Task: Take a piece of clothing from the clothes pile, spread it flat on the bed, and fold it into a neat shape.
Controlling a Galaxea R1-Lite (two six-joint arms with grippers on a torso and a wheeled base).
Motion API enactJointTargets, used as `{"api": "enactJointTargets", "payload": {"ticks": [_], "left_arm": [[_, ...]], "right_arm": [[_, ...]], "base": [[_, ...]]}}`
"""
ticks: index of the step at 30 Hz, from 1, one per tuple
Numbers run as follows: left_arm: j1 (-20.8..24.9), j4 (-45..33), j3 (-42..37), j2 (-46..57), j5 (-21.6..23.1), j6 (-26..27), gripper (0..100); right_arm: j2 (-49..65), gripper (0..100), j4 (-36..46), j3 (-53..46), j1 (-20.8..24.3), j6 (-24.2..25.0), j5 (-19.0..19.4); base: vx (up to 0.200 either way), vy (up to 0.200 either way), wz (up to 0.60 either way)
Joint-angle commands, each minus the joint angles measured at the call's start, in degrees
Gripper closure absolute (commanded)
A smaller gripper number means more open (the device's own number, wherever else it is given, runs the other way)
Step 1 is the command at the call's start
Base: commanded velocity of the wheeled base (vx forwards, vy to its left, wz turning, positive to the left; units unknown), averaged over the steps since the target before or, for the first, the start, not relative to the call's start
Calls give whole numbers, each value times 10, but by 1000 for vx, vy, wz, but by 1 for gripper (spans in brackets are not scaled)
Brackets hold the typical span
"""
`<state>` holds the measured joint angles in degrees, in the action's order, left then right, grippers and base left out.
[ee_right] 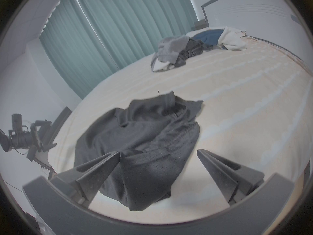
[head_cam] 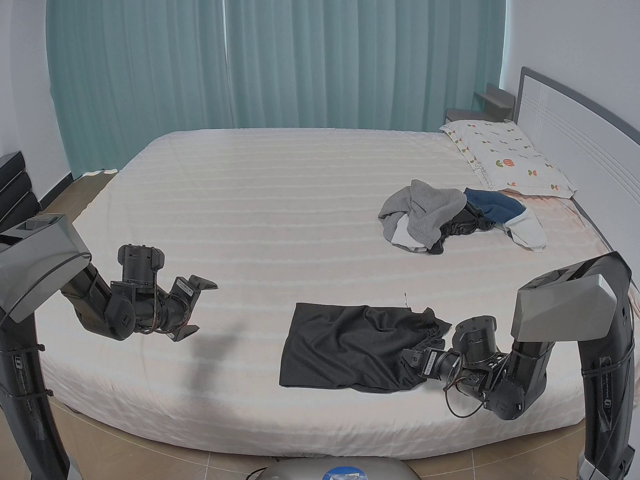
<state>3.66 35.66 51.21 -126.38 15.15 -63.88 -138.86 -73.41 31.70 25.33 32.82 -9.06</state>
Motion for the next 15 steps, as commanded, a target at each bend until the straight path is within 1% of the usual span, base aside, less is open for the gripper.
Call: {"api": "enactJointTargets", "payload": {"ticks": [1, 12, 15], "left_arm": [[0, -1, -1, -2, 0, 4, 0], [1, -1, -1, -3, 0, 4, 0], [2, -1, 0, -3, 0, 4, 0]], "right_arm": [[7, 0, 31, 18, 8, -5, -8], [11, 0, 34, 14, 13, -15, -8], [11, 0, 35, 11, 22, -28, -8]], "base": [[0, 0, 0], [0, 0, 0], [0, 0, 0]]}}
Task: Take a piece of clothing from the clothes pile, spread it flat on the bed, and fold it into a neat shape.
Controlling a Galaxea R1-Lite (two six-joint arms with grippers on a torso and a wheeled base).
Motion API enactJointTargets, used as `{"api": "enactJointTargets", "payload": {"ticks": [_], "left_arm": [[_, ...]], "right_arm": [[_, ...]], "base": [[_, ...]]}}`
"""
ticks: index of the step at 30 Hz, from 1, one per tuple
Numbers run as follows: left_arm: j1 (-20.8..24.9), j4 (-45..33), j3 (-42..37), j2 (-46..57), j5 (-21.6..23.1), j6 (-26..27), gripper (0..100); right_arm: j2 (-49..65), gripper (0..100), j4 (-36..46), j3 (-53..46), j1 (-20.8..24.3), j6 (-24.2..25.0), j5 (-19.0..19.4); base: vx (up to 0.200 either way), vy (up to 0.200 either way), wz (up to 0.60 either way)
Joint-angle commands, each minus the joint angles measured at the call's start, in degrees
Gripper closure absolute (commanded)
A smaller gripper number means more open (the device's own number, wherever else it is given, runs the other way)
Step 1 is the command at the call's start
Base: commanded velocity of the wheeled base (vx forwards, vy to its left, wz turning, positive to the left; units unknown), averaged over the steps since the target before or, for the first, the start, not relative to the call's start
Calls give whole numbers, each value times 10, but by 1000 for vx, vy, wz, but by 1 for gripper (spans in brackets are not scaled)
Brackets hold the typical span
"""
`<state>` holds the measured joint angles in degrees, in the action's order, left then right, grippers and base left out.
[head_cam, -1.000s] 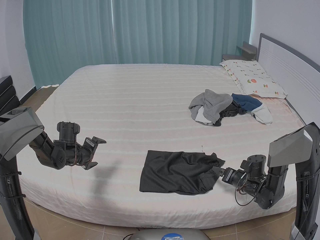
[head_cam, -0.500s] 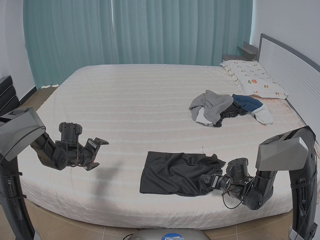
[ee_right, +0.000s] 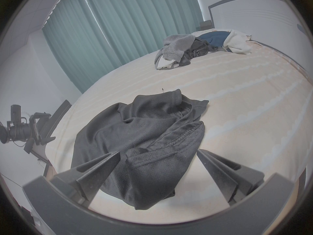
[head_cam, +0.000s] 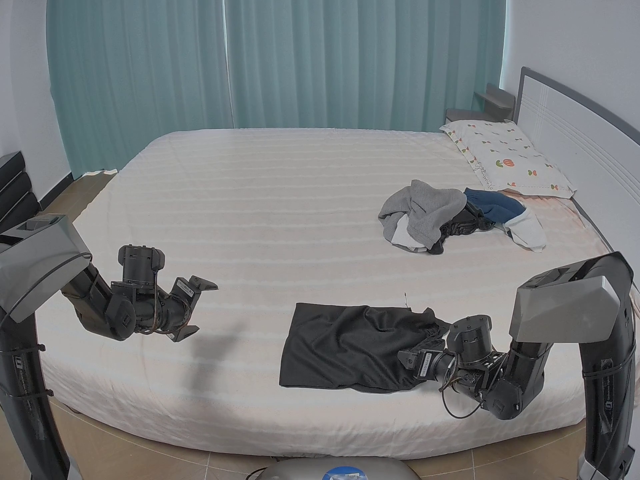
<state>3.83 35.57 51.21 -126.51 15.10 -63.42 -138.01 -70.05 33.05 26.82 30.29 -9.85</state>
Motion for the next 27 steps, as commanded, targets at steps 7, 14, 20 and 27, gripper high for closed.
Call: {"api": "enactJointTargets", "payload": {"ticks": [7, 14, 20, 27], "left_arm": [[0, 0, 0, -2, -1, 0, 0], [2, 0, 0, -2, -2, 0, 0], [2, 0, 0, -4, -4, 3, 0], [2, 1, 0, -5, -5, 6, 0]], "right_arm": [[9, 0, 20, -12, 9, -43, -32], [15, 0, 42, -34, -45, -74, -57], [53, 0, 21, -89, -77, -105, -33], [78, 0, 21, -119, -106, -148, -14]], "base": [[0, 0, 0], [0, 0, 0], [0, 0, 0], [0, 0, 0]]}}
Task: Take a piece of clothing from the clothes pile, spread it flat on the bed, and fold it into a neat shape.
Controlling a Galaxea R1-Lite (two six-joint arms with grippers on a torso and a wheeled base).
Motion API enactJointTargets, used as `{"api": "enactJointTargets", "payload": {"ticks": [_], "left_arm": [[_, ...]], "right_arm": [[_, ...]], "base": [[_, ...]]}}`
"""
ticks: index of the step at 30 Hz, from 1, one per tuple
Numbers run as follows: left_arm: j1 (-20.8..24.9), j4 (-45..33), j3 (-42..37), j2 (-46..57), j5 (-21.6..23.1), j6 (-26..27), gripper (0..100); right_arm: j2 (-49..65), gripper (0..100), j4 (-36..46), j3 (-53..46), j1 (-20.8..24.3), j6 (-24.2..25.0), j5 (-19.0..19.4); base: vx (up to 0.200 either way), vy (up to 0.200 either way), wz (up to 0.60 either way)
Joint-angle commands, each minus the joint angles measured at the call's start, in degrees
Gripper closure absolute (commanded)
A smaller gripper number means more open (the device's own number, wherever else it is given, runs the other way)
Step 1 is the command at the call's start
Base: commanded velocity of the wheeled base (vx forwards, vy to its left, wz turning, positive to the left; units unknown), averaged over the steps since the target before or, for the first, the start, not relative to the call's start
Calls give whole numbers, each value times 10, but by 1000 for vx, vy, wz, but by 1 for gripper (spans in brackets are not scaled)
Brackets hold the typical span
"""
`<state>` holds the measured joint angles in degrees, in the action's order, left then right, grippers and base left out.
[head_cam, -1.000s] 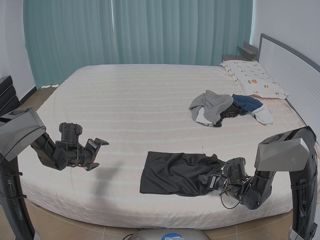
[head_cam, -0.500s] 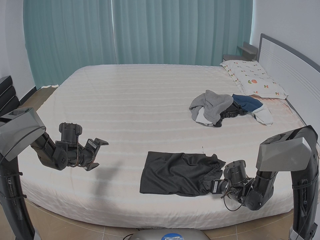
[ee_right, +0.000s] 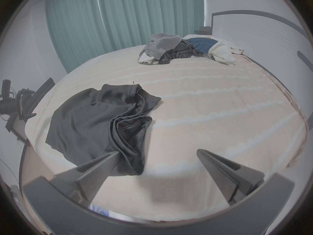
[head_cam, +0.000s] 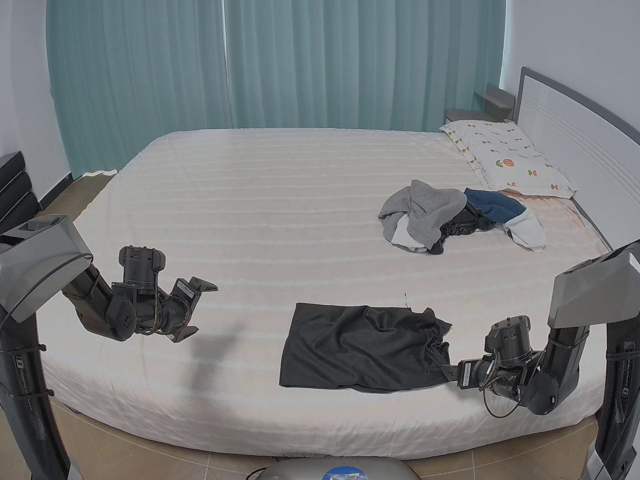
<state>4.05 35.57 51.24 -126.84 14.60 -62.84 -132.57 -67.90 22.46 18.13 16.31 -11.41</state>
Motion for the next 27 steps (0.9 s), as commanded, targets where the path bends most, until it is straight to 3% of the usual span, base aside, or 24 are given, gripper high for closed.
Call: {"api": "enactJointTargets", "payload": {"ticks": [1, 5, 9, 13, 19, 27], "left_arm": [[0, 1, 0, -2, -1, 0, 0], [0, 1, 0, -2, -10, 0, 0], [1, 1, -1, -3, -18, 3, 0], [1, 1, -1, -3, -18, 3, 0], [4, 1, -1, -6, -20, 3, 0], [5, 6, -6, -6, -20, 5, 0]], "right_arm": [[29, 0, -1, -11, -25, -9, 2], [60, 0, -8, 0, -32, 6, 35], [68, 0, -53, 13, -24, 71, 83], [35, 0, -75, 40, -4, 140, 111], [-20, 0, -114, 91, -20, 213, 154], [-51, 0, -70, 171, -36, 219, 198]], "base": [[0, 0, 0], [0, 0, 0], [0, 0, 0], [200, 0, 0], [167, 0, 0], [0, 0, 0]]}}
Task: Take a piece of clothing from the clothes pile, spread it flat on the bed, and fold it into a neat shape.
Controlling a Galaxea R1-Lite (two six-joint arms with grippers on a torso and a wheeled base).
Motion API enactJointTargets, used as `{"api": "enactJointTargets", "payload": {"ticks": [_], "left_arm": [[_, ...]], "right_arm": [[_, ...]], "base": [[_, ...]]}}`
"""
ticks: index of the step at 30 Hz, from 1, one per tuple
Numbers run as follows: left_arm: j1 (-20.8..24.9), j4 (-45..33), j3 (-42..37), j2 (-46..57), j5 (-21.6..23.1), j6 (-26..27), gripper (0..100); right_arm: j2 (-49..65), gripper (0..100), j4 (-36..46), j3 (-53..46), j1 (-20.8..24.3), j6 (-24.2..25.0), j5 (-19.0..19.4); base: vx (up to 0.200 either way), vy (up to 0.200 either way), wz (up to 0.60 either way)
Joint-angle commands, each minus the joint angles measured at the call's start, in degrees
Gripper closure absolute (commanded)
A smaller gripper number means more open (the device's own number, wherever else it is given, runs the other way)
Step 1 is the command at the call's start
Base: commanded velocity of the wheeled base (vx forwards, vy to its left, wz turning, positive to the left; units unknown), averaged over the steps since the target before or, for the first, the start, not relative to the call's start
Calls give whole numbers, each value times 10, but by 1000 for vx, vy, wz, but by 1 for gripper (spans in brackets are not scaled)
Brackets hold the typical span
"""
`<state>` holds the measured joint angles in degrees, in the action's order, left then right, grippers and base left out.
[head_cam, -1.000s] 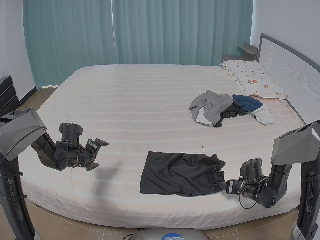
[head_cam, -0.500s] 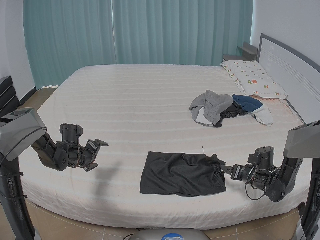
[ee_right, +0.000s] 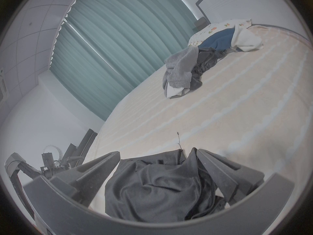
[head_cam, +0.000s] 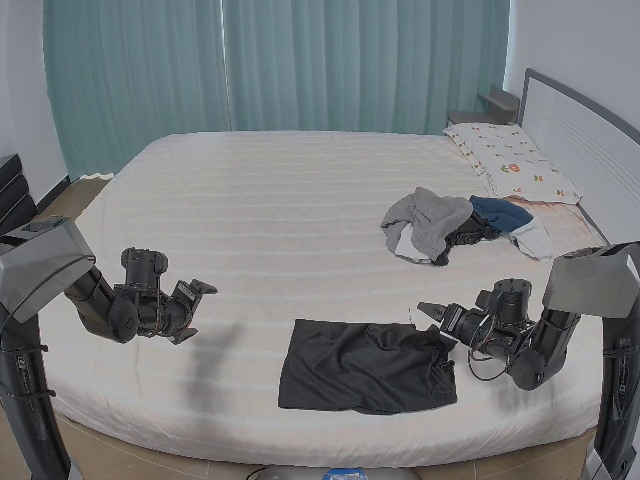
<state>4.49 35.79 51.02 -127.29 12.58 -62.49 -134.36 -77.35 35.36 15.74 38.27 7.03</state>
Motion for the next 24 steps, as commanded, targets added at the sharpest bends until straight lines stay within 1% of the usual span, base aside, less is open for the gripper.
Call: {"api": "enactJointTargets", "payload": {"ticks": [1, 4, 5, 9, 12, 19, 20, 24], "left_arm": [[1, 9, -7, -2, -1, 7, 0], [3, 17, -17, -3, -1, 23, 0], [3, 31, -23, -6, -1, 33, 0], [4, 42, -27, -9, -2, 35, 0], [5, 44, -27, -11, -19, 35, 0], [10, 45, -26, -15, -21, 35, 0], [10, 44, -26, -15, -21, 35, 0], [10, 45, -26, -15, -21, 35, 0]], "right_arm": [[-38, 0, 40, 50, -14, 1, 18], [-48, 0, 45, 58, -15, 14, 28], [-62, 0, 44, 57, -15, 23, 37], [-67, 0, 45, 59, -17, 22, 45], [-72, 0, 45, 56, -18, 23, 51], [-73, 0, 44, 55, -18, 26, 64], [-73, 100, 44, 58, -18, 27, 74], [-74, 100, 45, 59, -21, 27, 76]], "base": [[0, 0, 0], [0, 0, 0], [0, 0, 0], [0, 0, 0], [0, 0, 0], [0, 0, 0], [0, 0, 0], [0, 0, 0]]}}
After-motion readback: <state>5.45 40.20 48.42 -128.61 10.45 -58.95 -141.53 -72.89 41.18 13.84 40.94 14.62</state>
